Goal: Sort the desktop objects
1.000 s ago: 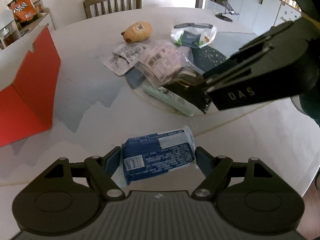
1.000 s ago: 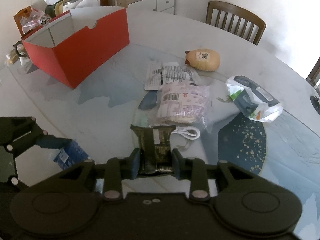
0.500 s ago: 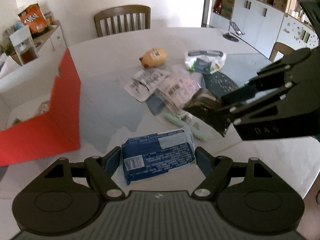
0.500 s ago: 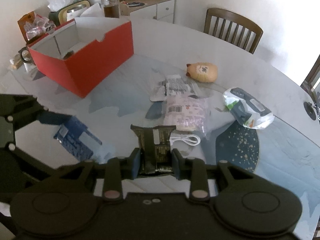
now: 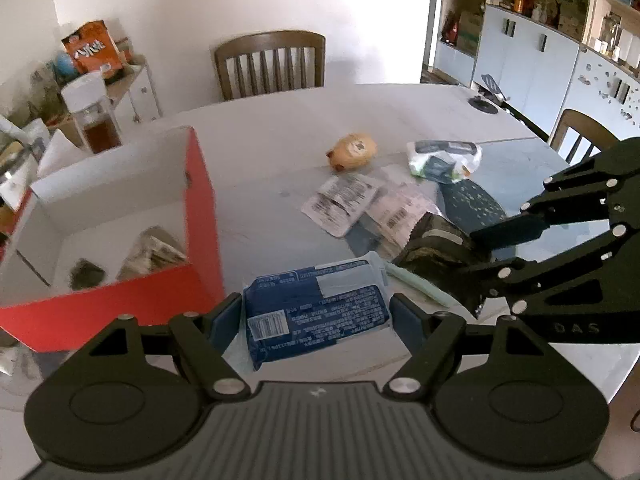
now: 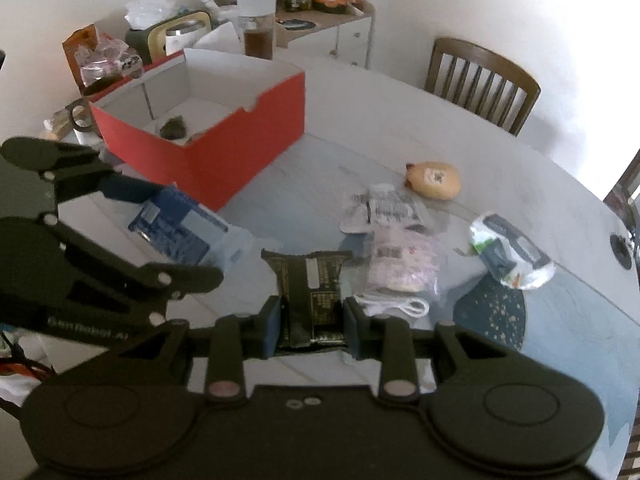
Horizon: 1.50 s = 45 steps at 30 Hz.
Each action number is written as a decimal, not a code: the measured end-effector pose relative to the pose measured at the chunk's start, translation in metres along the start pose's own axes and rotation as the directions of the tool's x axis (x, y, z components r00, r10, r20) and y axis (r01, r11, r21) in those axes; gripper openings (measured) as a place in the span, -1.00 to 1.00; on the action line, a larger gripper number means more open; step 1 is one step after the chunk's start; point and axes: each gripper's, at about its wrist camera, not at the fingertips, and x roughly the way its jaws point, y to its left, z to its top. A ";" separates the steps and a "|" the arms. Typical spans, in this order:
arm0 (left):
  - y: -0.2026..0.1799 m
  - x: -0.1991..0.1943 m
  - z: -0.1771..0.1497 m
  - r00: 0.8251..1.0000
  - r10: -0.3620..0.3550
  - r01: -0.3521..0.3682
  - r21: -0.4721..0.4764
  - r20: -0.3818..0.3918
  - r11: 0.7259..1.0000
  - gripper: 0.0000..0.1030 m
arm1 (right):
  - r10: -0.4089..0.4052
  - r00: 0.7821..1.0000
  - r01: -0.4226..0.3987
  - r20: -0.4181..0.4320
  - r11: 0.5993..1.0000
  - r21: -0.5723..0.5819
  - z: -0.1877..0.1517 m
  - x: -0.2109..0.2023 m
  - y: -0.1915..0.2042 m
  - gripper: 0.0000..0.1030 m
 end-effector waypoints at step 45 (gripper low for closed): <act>0.210 -0.024 0.041 0.979 0.194 -0.192 -0.043 0.059 0.981 0.54 | 0.067 0.994 -0.054 0.084 0.989 -0.139 0.150 0.043 0.098 -0.38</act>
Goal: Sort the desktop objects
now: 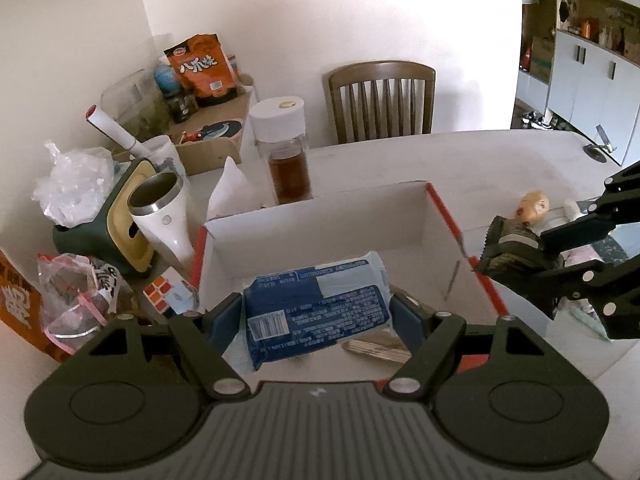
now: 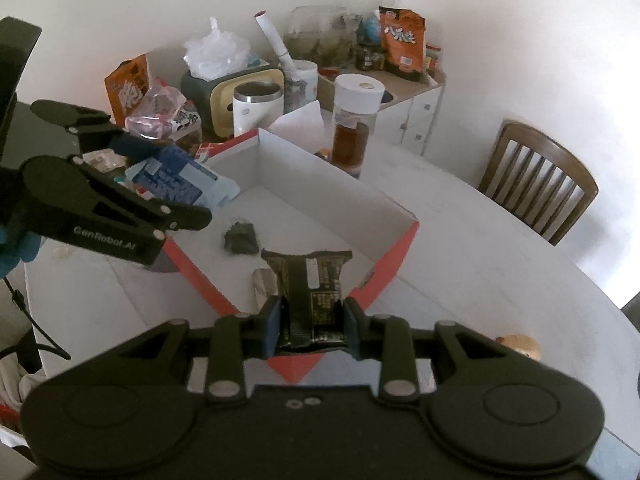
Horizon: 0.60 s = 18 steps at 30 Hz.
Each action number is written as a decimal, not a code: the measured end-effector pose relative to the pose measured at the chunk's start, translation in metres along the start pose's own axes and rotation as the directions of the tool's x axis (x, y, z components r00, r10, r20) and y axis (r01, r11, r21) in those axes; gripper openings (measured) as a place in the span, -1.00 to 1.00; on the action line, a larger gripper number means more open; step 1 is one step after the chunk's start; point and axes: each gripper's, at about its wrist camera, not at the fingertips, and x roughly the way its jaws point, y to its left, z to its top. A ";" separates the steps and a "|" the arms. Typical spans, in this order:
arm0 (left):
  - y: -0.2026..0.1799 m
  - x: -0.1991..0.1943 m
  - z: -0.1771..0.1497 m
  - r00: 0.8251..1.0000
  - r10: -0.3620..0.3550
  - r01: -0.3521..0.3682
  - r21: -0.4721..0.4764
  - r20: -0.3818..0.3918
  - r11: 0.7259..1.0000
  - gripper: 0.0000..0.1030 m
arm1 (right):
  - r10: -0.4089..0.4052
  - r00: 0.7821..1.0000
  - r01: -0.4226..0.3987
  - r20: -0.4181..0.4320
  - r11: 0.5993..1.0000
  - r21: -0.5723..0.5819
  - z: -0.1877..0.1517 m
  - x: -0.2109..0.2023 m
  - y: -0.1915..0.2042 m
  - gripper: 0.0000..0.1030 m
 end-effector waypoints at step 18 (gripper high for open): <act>0.039 0.091 0.024 0.996 -0.023 0.025 0.016 -0.087 1.000 0.54 | -0.007 0.997 0.006 -0.071 1.000 -0.014 0.032 0.063 0.008 -0.38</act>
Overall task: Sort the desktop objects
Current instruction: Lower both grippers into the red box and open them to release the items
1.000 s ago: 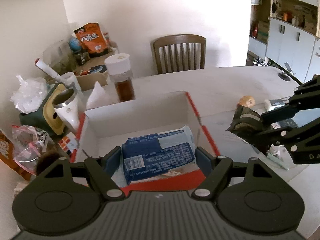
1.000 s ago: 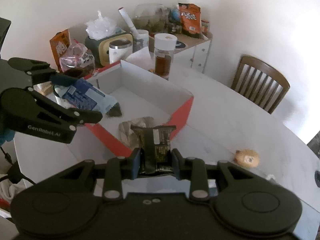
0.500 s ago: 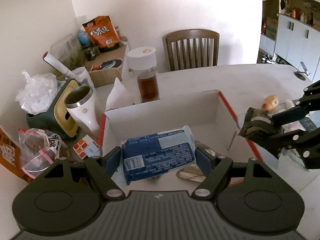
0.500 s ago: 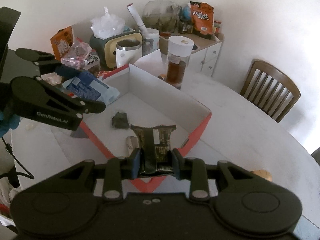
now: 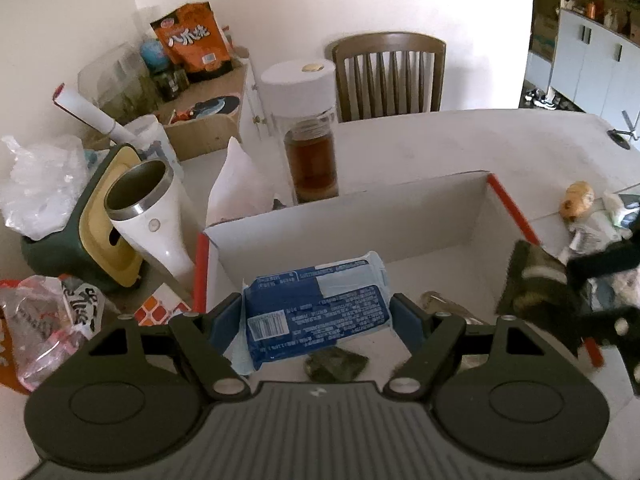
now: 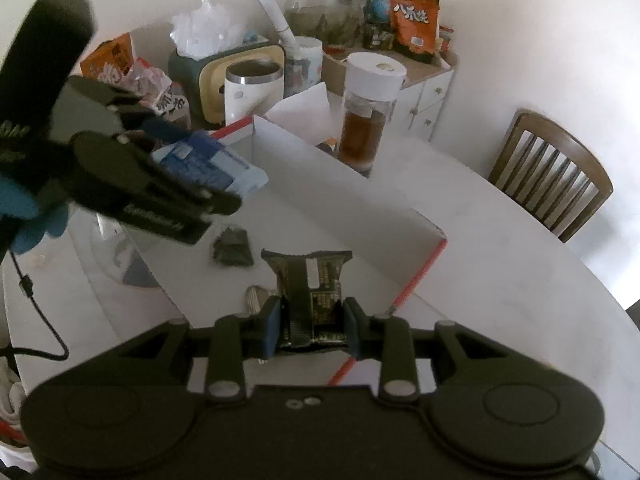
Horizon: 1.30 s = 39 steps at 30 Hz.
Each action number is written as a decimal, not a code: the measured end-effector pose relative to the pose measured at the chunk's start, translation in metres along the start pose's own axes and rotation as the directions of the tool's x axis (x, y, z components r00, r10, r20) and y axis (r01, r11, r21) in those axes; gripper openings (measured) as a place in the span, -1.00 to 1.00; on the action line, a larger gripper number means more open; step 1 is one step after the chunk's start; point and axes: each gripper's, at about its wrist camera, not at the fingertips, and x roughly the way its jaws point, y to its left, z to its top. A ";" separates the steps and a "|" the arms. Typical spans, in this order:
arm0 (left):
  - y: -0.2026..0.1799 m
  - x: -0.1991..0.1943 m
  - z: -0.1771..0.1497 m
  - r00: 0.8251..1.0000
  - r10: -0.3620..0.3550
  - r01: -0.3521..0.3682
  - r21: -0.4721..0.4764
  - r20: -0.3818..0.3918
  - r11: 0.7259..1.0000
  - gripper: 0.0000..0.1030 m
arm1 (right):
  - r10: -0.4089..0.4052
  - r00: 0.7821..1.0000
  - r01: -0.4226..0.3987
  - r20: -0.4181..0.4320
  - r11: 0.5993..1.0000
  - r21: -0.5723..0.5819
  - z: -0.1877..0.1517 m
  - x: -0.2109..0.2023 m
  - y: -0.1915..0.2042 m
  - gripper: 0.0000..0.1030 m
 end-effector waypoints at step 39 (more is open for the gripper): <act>-0.007 0.124 0.007 0.958 -0.083 0.094 0.027 -0.275 0.995 0.54 | 0.036 0.987 -0.036 -0.155 0.999 0.001 0.010 0.092 0.024 -0.38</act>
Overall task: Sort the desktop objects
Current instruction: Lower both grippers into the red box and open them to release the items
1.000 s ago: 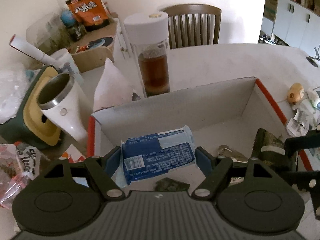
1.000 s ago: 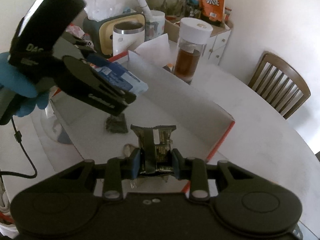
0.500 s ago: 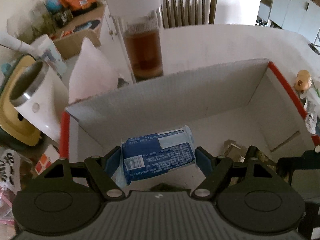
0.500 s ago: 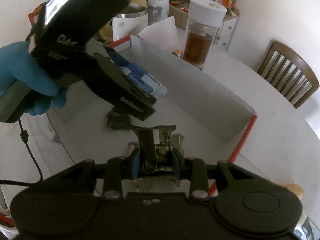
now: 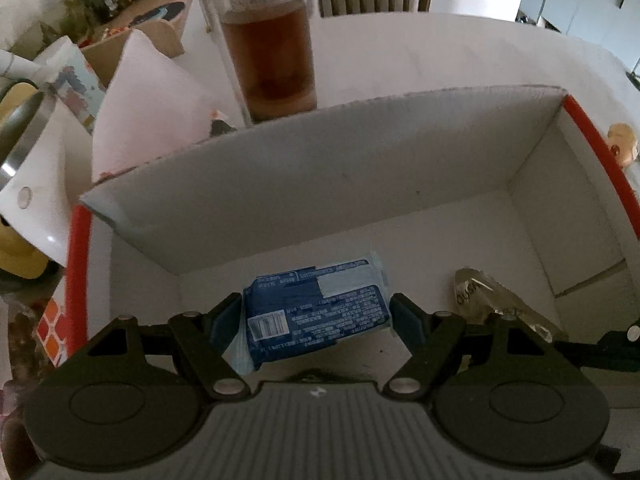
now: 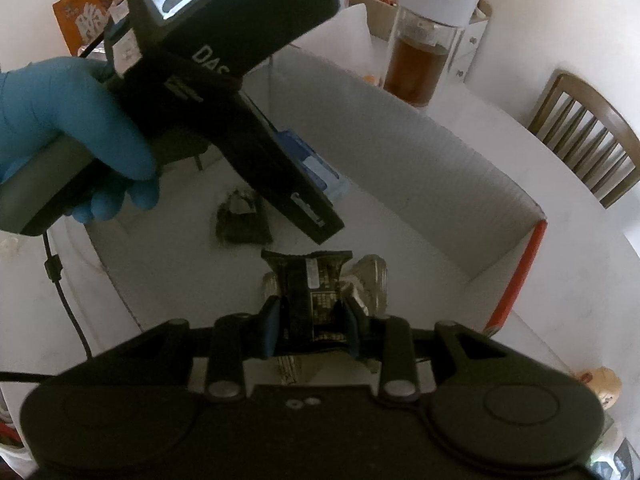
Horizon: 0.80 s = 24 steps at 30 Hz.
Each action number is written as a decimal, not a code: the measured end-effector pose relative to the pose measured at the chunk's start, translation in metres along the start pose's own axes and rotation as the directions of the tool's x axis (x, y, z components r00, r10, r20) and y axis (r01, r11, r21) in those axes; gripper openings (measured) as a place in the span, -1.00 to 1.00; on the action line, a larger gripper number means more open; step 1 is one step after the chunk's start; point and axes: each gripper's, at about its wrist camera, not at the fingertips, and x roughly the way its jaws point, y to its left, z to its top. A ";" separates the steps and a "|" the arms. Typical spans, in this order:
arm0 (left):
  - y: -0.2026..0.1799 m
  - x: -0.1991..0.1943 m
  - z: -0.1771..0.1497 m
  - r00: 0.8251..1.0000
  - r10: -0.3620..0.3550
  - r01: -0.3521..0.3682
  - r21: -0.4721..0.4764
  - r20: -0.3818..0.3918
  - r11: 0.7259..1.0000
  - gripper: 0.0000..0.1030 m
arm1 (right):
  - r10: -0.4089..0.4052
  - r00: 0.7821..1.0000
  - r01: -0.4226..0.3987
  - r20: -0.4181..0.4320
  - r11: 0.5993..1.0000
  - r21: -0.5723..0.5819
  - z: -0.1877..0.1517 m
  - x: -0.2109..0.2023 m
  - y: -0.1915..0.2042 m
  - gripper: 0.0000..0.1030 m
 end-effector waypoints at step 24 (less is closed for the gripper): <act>-0.001 0.013 -0.010 0.998 0.021 -0.022 -0.014 -0.064 1.000 0.65 | 0.012 1.000 -0.012 0.023 1.000 0.023 -0.003 -0.007 -0.004 -0.02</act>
